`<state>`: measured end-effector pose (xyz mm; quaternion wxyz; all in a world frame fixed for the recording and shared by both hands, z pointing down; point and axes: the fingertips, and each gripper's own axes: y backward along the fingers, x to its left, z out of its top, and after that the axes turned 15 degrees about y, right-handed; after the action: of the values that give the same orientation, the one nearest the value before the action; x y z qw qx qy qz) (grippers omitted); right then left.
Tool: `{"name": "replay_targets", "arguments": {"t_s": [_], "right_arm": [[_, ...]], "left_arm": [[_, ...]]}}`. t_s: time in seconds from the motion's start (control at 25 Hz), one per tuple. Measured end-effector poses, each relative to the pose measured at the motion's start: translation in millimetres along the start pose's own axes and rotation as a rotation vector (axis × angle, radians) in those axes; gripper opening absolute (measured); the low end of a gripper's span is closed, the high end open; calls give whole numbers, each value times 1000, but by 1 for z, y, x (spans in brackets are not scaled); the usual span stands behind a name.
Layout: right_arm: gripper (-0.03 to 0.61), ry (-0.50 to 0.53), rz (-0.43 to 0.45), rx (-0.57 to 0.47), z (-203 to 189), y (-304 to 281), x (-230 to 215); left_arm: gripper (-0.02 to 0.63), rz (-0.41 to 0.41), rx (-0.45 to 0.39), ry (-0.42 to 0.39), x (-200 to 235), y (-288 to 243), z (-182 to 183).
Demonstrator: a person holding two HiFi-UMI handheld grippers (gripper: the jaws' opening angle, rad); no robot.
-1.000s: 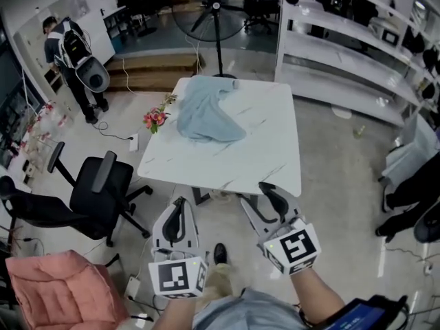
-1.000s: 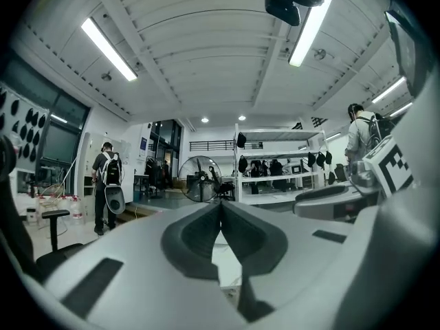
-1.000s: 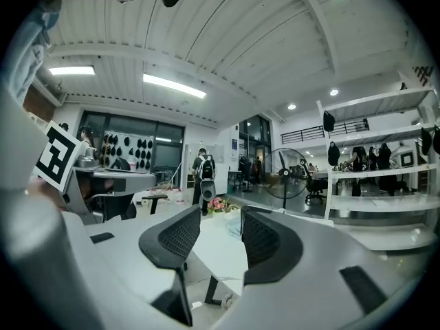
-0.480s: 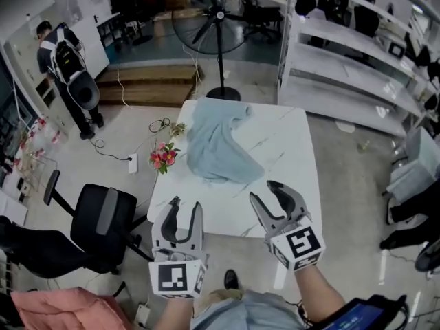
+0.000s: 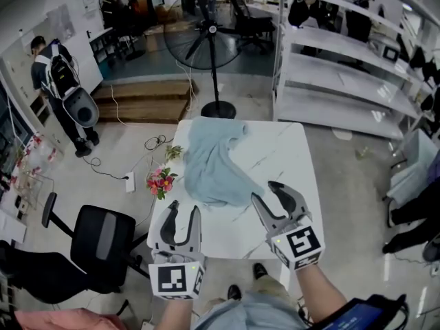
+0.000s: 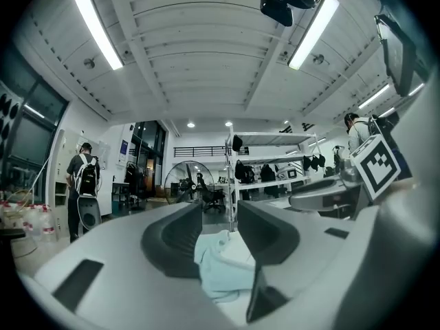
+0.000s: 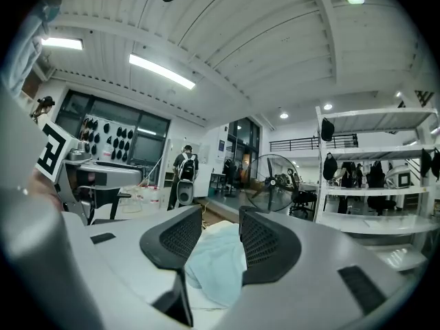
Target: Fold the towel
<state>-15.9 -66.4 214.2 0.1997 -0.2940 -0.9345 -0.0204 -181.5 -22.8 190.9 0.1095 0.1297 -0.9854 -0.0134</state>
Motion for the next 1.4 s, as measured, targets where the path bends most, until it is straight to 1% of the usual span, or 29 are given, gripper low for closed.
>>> {"name": "replay_targets", "arguments": {"t_s": [0.16,0.28,0.36,0.44,0.56,0.64,0.76,0.84,0.96,1.04,1.12,1.28,1.4], "right_arm": [[181,-7,6,13,-20,-17,-19],[181,-10,30,37,-35,-32,-30],[181,-7,49,54,-47,-42,-35],[181,-16,74,84,-65,-50,-36],[181,-33,118,135,-95,-59,-34],[181,-43,157,193,-118,-61,-30],[181,-59,217,297,-161,-62,-23],[181,-70,243,352,-193,-64,-18],[181,-98,262,400,-238,-68,-11],[180,-115,269,403,-262,-72,-8],[181,-120,292,420,-277,-78,-4],[181,-112,329,436,-290,-93,2],[178,-86,356,480,-301,-98,9]], "left_arm": [[158,-1,35,-5,-1,-25,-23],[158,-2,65,9,-1,-43,-40],[158,9,103,25,1,-52,-58],[160,21,139,23,4,-57,-79],[174,42,191,21,7,-62,-112],[180,59,224,35,8,-63,-131],[181,105,263,71,12,-64,-155],[181,129,283,81,17,-66,-171],[181,163,314,91,23,-67,-193],[181,179,330,91,26,-66,-204],[181,193,346,90,28,-67,-212],[181,216,369,90,31,-68,-223],[181,227,376,91,33,-69,-225]]}}
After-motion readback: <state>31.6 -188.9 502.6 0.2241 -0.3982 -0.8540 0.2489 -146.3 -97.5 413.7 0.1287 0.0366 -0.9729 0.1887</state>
